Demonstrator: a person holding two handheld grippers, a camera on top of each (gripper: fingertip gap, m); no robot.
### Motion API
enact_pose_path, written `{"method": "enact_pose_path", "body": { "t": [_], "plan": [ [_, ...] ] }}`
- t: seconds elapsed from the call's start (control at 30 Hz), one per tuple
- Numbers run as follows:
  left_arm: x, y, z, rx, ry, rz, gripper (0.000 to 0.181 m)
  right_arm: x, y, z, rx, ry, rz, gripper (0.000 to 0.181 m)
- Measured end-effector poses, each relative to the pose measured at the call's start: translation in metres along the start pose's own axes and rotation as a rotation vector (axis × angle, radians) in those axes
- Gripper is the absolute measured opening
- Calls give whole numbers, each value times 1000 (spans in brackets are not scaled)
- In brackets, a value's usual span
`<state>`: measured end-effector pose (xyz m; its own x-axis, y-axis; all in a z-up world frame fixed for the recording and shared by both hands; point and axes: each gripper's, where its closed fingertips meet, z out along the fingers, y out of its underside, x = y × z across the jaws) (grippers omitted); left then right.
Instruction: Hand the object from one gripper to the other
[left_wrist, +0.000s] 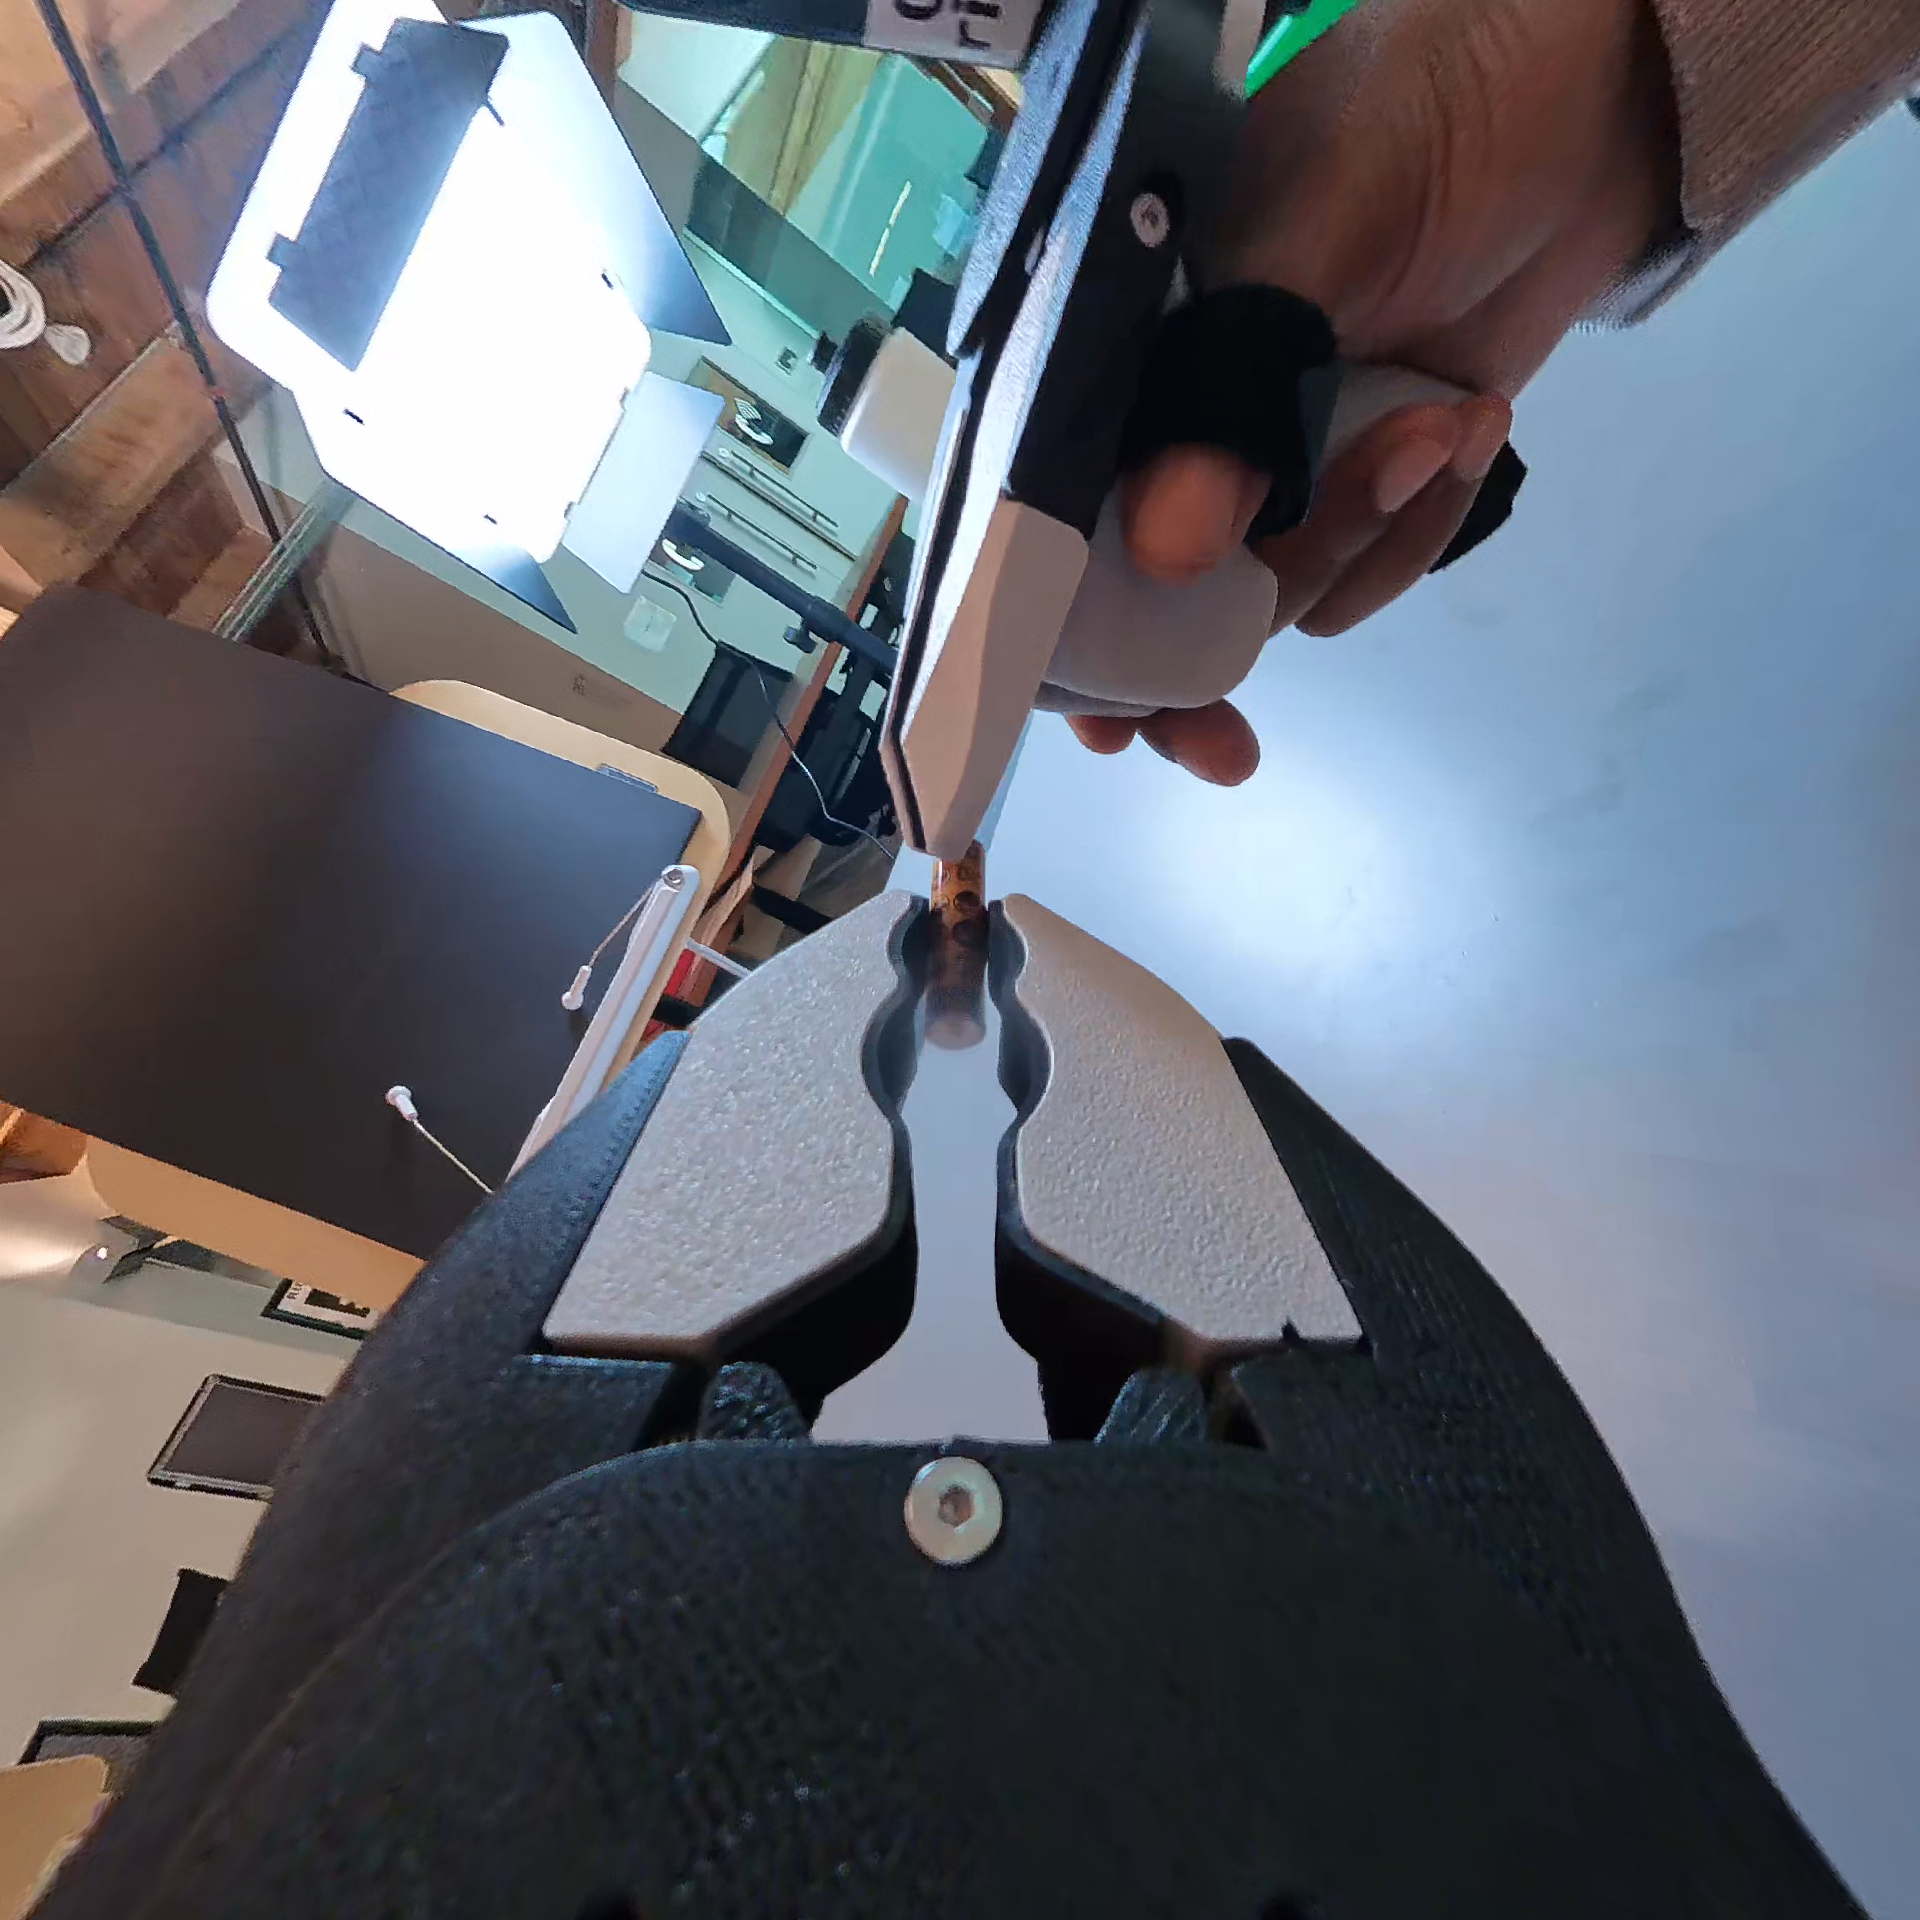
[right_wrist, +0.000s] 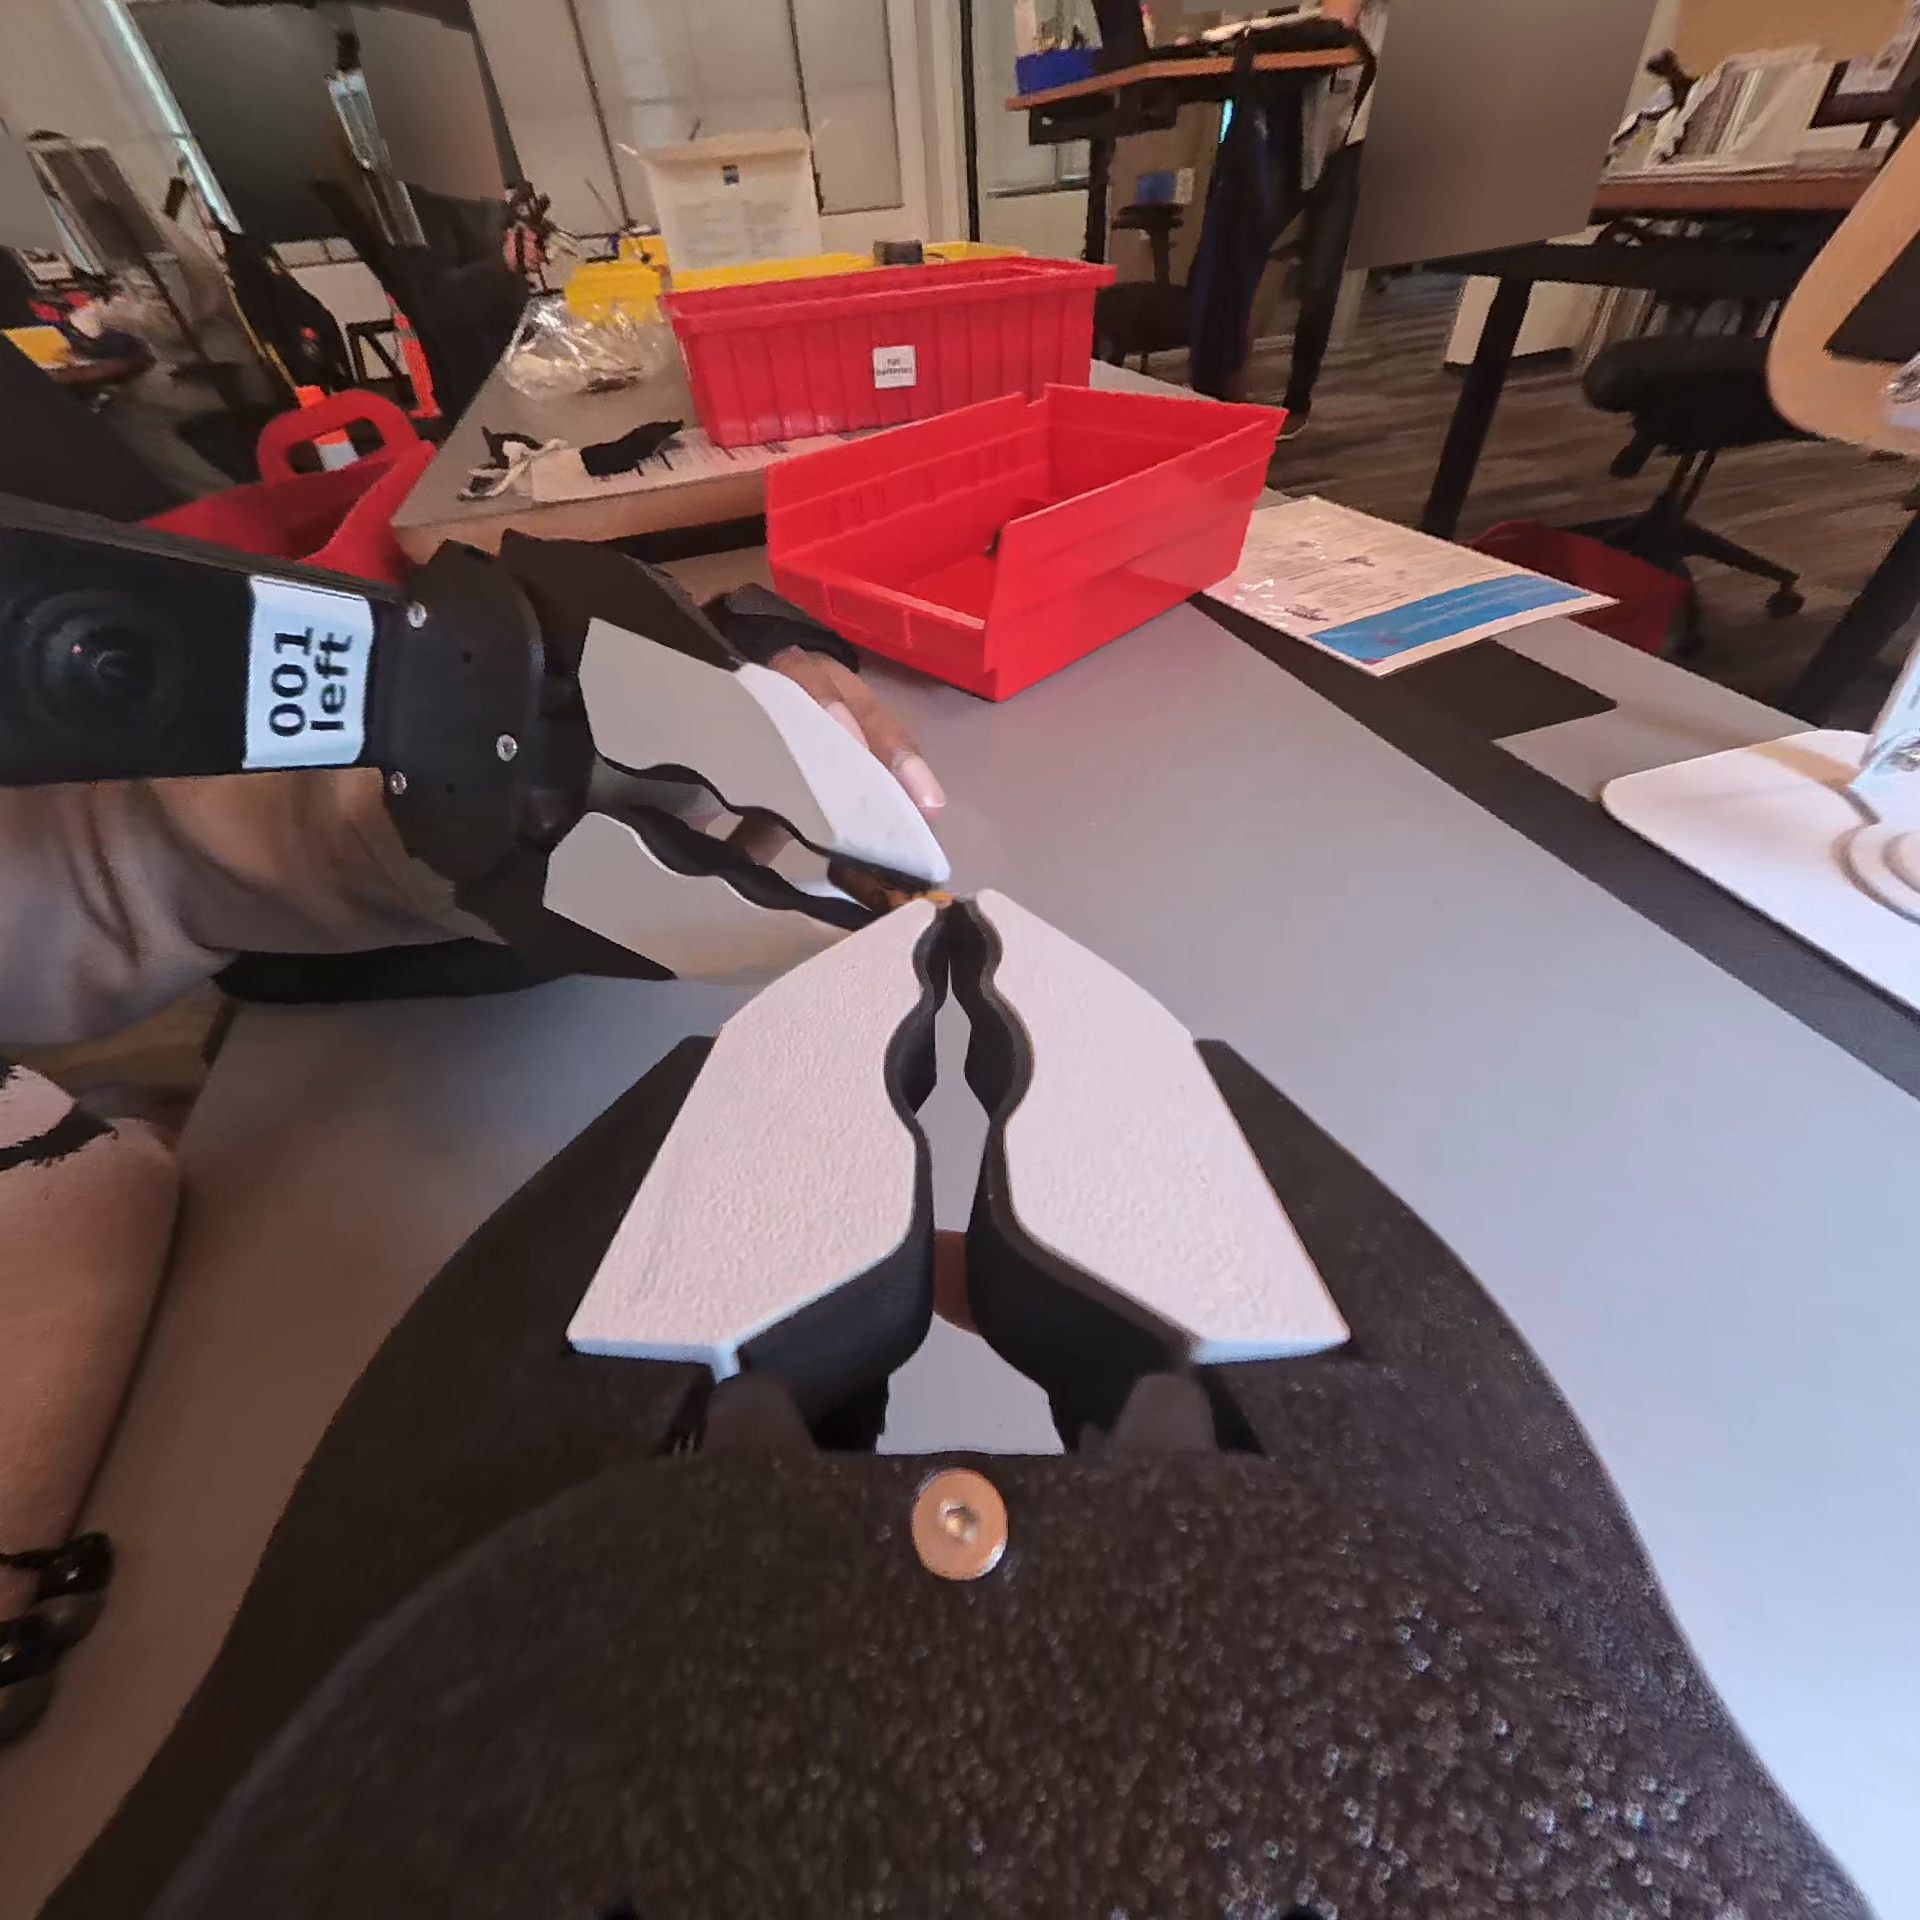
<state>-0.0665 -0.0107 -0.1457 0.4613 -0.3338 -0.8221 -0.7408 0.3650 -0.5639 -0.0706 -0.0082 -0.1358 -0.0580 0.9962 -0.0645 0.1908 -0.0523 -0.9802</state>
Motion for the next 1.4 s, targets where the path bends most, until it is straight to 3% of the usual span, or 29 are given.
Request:
{"method": "enact_pose_path", "body": {
  "t": [0.17,0.27,0.33,0.5,0.57,0.63,0.77,0.83,0.9,1.0,1.07,1.17,1.23,1.4],
  "plan": [
    [-11,-3,-4,24,-22,-57,10,5,-11,-11,56,-21,47,0],
    [-9,-1,-3,17,-22,-41,10,4,-9,-10,58,-58,118,25],
    [-8,-1,-3,13,-20,-24,10,0,-6,-6,44,-82,137,32],
    [-3,-12,-6,67,-6,17,10,-16,-1,3,50,-179,205,28],
    [-4,-19,-10,108,-7,16,10,-20,-6,-2,92,-265,272,11],
    [-4,-24,-11,129,-1,-2,10,-23,-9,-6,94,-318,276,10],
    [-12,-30,-18,185,-1,-79,14,-21,-22,-15,132,-268,176,11],
    [-27,-29,-23,223,-5,-218,23,1,-39,-34,200,-162,142,11],
    [-43,-24,-27,259,-21,-365,24,45,-53,-64,225,106,32,11],
    [-60,-7,-28,279,-34,-585,25,124,-48,-136,76,615,-207,10],
    [-65,7,-25,270,-27,-711,24,167,-26,-187,-70,861,-248,11],
    [-68,24,-22,257,-19,-856,20,205,28,-238,-301,1005,-132,10],
    [-70,32,-22,243,-22,-899,19,215,58,-252,-387,1010,-24,14],
    [-74,46,-21,202,-50,-918,18,224,78,-261,-413,1023,96,20]
  ]
}}
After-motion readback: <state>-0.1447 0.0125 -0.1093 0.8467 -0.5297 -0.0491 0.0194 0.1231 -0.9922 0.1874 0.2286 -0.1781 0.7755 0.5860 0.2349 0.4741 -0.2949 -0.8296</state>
